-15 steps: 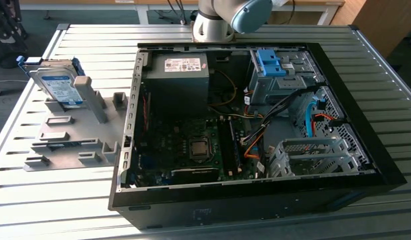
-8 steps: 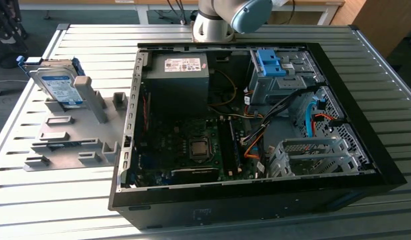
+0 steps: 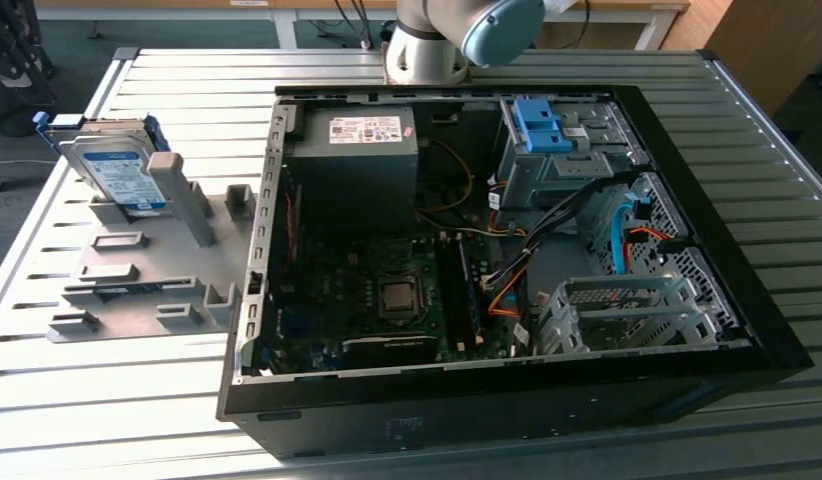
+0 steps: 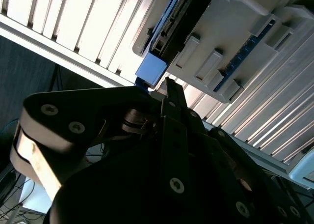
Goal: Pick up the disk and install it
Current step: 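Pick up the disk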
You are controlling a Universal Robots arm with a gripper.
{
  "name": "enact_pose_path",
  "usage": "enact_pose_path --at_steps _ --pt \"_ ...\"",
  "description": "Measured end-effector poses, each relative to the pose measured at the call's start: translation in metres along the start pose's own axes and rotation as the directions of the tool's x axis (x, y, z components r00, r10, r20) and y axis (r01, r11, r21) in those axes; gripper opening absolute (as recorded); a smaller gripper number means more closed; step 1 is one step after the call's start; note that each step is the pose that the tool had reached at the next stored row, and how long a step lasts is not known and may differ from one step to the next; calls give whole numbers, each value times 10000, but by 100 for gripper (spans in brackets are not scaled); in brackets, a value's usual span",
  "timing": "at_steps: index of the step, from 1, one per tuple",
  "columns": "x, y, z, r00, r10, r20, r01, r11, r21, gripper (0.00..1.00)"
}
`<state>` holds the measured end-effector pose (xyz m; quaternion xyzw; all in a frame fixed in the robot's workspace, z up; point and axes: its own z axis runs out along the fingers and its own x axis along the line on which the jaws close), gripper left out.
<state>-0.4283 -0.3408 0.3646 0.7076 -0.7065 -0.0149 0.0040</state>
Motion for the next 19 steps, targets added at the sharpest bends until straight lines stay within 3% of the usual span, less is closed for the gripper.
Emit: enact_pose_path --at_steps 9,11,14,16,19 --pt "0 0 0 10000 -1 0 1 10000 -1 11" --pt "0 0 0 10000 -2 0 2 10000 0 23" --pt "0 0 0 10000 -3 0 3 10000 -1 29" --pt "0 0 0 10000 -3 0 3 10000 0 41" --pt "0 0 0 10000 -3 0 3 10000 0 47"
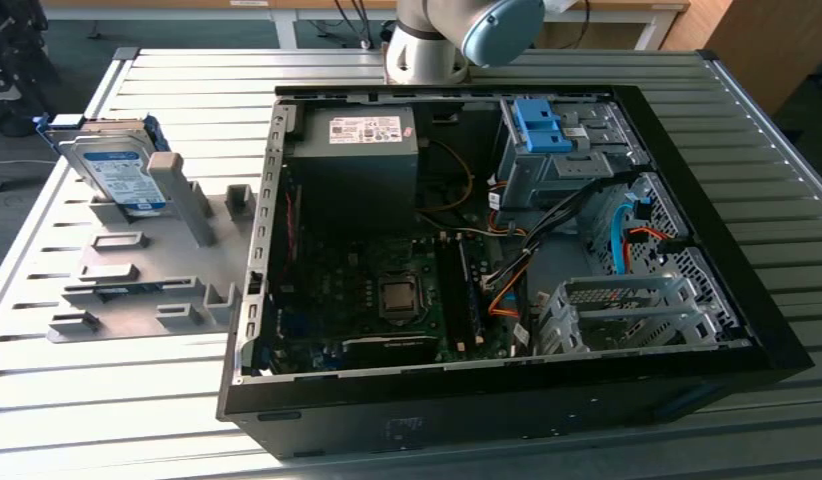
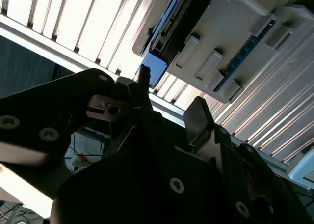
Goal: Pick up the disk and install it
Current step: 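Pick up the disk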
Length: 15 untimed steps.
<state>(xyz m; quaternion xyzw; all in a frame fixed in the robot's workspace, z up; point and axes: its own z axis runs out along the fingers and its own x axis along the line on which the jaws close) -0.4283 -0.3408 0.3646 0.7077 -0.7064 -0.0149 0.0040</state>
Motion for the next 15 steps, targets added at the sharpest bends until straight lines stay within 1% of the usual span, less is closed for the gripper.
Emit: enact_pose_path --at_steps 1,2,3,15 --pt "0 0 0 10000 0 0 0 10000 0 53" --pt "0 0 0 10000 0 0 0 10000 0 53" --pt "0 0 0 10000 -1 0 1 10000 0 59" --pt "0 0 0 10000 -10 0 10 10000 -1 59"
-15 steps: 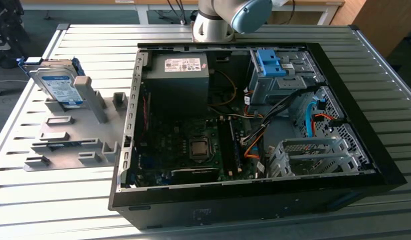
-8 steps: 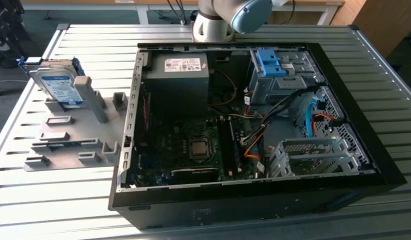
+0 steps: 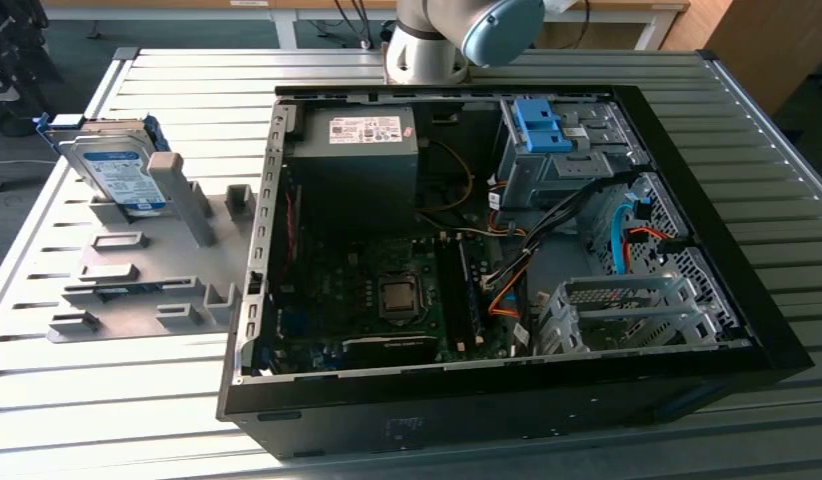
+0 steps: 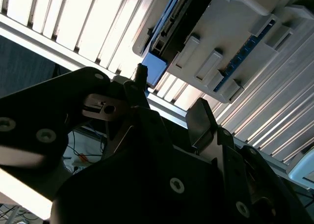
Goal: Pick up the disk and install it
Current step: 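Pick up the disk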
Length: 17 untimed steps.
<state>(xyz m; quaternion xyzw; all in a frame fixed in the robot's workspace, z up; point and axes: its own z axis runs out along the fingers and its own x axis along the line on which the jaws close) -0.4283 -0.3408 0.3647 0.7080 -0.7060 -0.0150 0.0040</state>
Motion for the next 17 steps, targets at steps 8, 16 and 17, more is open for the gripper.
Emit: enact_pose_path --at_steps 8,16,17 --pt "0 0 0 10000 -3 -1 3 10000 0 59" --pt "1 42 63 10000 -5 -1 5 9999 160 72" --pt "1 55 78 10000 -5 -1 5 9998 188 72"
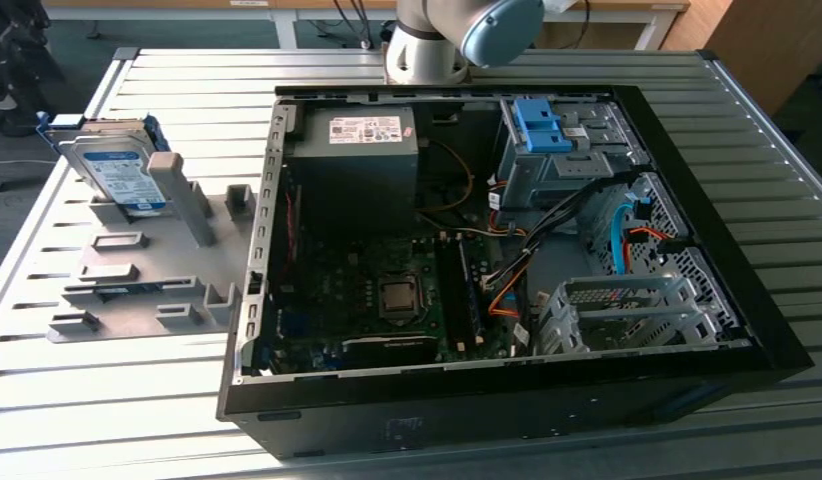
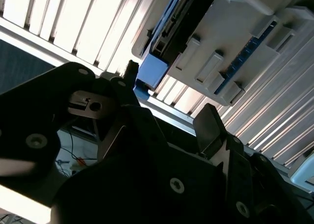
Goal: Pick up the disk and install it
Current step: 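Pick up the disk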
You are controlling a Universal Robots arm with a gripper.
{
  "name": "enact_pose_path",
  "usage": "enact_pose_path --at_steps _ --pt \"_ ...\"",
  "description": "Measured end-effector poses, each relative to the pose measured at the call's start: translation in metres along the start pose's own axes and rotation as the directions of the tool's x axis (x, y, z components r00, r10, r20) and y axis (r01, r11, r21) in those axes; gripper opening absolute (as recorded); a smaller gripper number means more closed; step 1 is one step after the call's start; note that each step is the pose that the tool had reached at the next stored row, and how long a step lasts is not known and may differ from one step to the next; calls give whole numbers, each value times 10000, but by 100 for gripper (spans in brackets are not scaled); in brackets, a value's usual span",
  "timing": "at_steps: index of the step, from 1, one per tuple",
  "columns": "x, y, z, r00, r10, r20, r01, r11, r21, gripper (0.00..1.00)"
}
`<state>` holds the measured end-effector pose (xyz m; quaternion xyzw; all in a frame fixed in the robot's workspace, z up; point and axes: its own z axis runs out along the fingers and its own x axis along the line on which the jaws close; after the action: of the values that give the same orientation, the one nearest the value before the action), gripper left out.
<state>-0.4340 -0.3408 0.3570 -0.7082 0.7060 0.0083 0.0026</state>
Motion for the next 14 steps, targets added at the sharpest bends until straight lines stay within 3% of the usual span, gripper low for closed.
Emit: enact_pose_path --at_steps 2,14 --pt "0 24 31 10000 17 1 -17 10000 57 72" --pt "-4 8 247 10000 37 3 -38 10000 90 72"
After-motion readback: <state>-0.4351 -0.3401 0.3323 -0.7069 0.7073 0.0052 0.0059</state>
